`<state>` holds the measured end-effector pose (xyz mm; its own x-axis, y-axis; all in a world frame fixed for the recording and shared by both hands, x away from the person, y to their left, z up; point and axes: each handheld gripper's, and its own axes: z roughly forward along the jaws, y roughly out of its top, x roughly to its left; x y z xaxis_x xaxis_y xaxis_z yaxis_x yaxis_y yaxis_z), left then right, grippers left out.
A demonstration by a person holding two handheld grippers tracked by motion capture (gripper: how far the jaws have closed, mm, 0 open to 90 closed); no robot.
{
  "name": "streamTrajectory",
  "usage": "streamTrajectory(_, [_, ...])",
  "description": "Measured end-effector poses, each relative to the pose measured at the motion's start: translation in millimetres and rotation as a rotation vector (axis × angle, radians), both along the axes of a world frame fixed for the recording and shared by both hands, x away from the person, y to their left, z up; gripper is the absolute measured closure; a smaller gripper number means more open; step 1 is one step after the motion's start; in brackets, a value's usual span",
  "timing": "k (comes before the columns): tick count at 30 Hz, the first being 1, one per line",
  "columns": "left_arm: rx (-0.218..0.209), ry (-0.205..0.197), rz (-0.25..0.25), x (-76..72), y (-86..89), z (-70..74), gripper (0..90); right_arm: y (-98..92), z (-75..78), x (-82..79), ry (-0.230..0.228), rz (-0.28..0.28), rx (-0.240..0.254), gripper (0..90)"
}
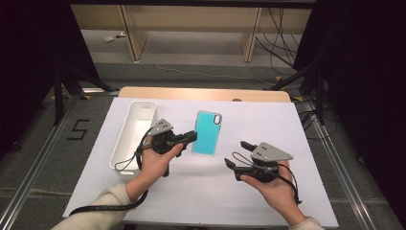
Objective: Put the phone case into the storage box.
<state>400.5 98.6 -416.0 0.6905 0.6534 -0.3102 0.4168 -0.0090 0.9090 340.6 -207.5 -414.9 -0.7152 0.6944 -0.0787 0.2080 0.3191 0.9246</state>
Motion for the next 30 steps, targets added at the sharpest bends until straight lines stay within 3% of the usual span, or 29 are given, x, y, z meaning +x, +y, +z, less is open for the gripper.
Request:
streamTrajectory(7, [-0.003, -0.008, 0.015, -4.1, 6.9, 4.3, 83.7, -9.9, -3.4, -1.6, -0.015, -0.039, 0.021, 22.3])
streamTrajectory(11, [-0.005, -0.014, 0.027, -6.7, 13.0, 6.9, 83.7, -13.9, -3.2, -2.5, 0.004, -0.036, 0.018, 22.2])
streamTrajectory(12, [-0.008, -0.011, 0.029, -7.6, 14.8, 7.3, 83.7, -13.8, -4.1, -1.8, -0.018, -0.047, 0.024, 22.2])
streamTrajectory(13, [-0.008, -0.013, 0.031, -7.9, 16.1, 7.5, 83.7, -15.2, -3.1, -2.5, 0.002, -0.042, 0.015, 22.2])
streamTrajectory(18, [-0.008, -0.012, 0.045, -10.8, 25.2, 9.3, 83.7, -18.2, -4.3, -2.4, -0.019, -0.059, 0.020, 22.1])
streamTrajectory(24, [-0.014, -0.017, 0.057, -12.5, 32.5, 11.2, 83.7, -22.7, -5.2, -3.6, 0.000, -0.066, 0.019, 21.8])
streamTrajectory(26, [-0.013, -0.017, 0.061, -13.0, 34.2, 11.1, 83.7, -24.2, -5.7, -3.2, -0.014, -0.070, 0.020, 21.8])
streamTrajectory(27, [-0.011, -0.014, 0.060, -13.2, 35.4, 11.3, 83.7, -24.8, -5.5, -4.4, 0.008, -0.069, 0.023, 21.8])
streamTrajectory(28, [-0.014, -0.013, 0.065, -13.2, 35.6, 11.5, 83.7, -26.3, -6.0, -3.4, -0.014, -0.076, 0.018, 21.8])
streamTrajectory(30, [-0.014, -0.017, 0.068, -13.1, 37.1, 12.0, 83.7, -27.6, -6.2, -4.8, 0.013, -0.077, 0.021, 21.7])
